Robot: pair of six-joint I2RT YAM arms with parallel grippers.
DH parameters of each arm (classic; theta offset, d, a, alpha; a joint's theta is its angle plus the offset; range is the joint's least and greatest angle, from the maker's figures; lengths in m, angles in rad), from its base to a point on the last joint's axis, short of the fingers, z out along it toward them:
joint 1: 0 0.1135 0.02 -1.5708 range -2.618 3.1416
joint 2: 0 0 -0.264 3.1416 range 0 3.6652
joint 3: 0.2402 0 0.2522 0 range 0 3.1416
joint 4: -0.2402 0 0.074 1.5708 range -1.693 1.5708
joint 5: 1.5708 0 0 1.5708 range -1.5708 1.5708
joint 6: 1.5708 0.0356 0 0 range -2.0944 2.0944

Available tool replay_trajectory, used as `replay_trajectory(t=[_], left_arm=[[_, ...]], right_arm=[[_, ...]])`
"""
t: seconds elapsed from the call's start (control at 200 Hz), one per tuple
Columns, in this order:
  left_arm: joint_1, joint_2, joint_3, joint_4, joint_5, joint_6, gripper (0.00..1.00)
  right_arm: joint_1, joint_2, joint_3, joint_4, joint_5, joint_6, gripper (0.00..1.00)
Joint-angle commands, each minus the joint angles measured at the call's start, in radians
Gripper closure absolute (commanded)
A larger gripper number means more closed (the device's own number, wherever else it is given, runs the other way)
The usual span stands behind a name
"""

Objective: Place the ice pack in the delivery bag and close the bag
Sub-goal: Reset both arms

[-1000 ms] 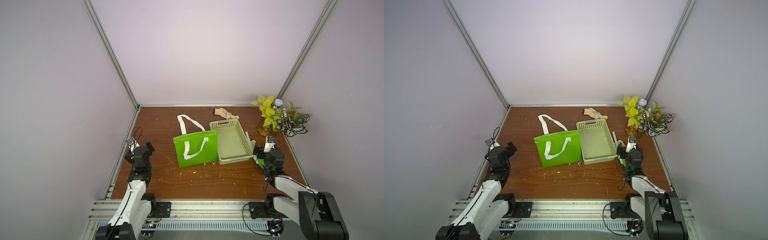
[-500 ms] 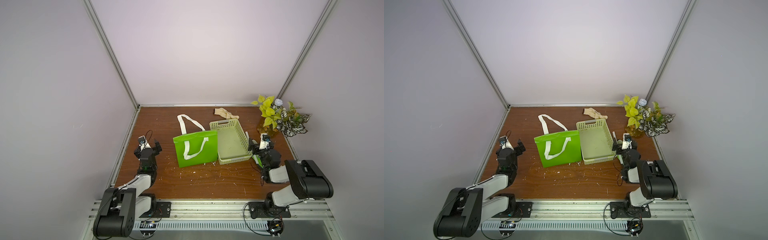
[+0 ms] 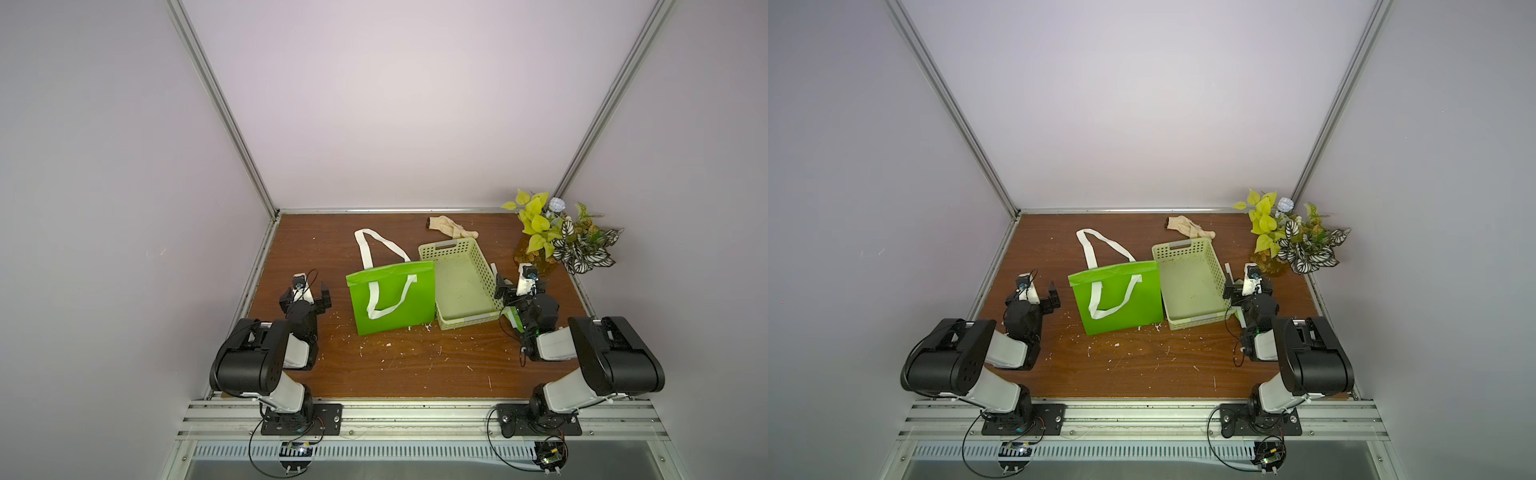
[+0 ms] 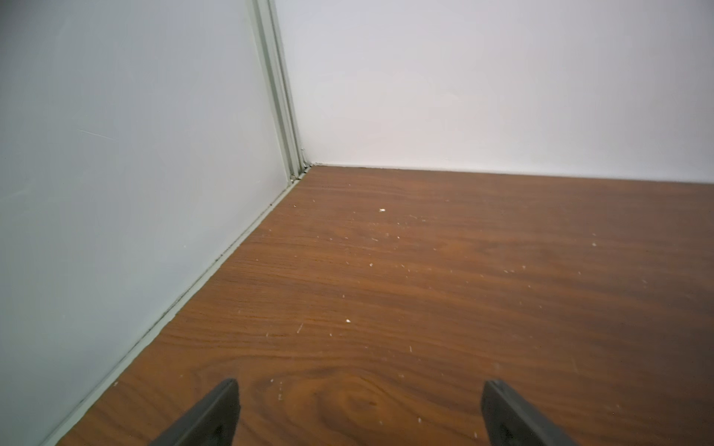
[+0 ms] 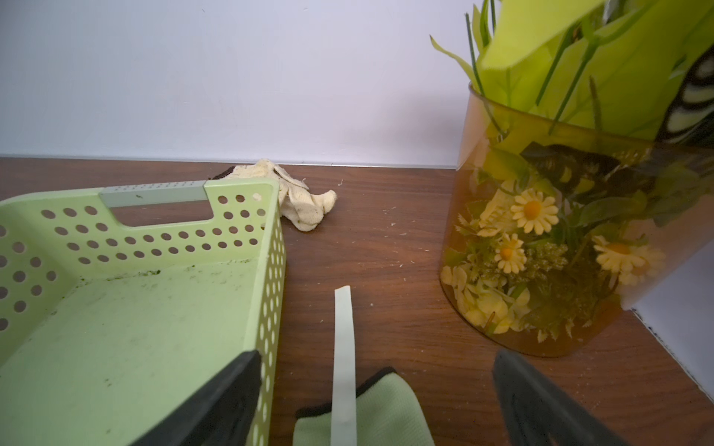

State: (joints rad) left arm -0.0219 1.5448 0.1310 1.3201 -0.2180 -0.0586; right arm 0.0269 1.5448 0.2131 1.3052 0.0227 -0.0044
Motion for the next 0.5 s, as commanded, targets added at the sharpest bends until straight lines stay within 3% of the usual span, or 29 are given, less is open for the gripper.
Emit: replay_trajectory(t=[0.0,0.495], left_arm=[[-0.011,0.019,0.06,0.044,-0.005,0.012,0.0],[-0.008,0.009,0.052,0.045,0.0,0.01,0.0]], right_arm=[[0.005,-0.004,0.014,-0.007,0.025,-0.01,0.01],[0.005,-0.003,0.012,-0.005,0.026,-0.009,0.0]])
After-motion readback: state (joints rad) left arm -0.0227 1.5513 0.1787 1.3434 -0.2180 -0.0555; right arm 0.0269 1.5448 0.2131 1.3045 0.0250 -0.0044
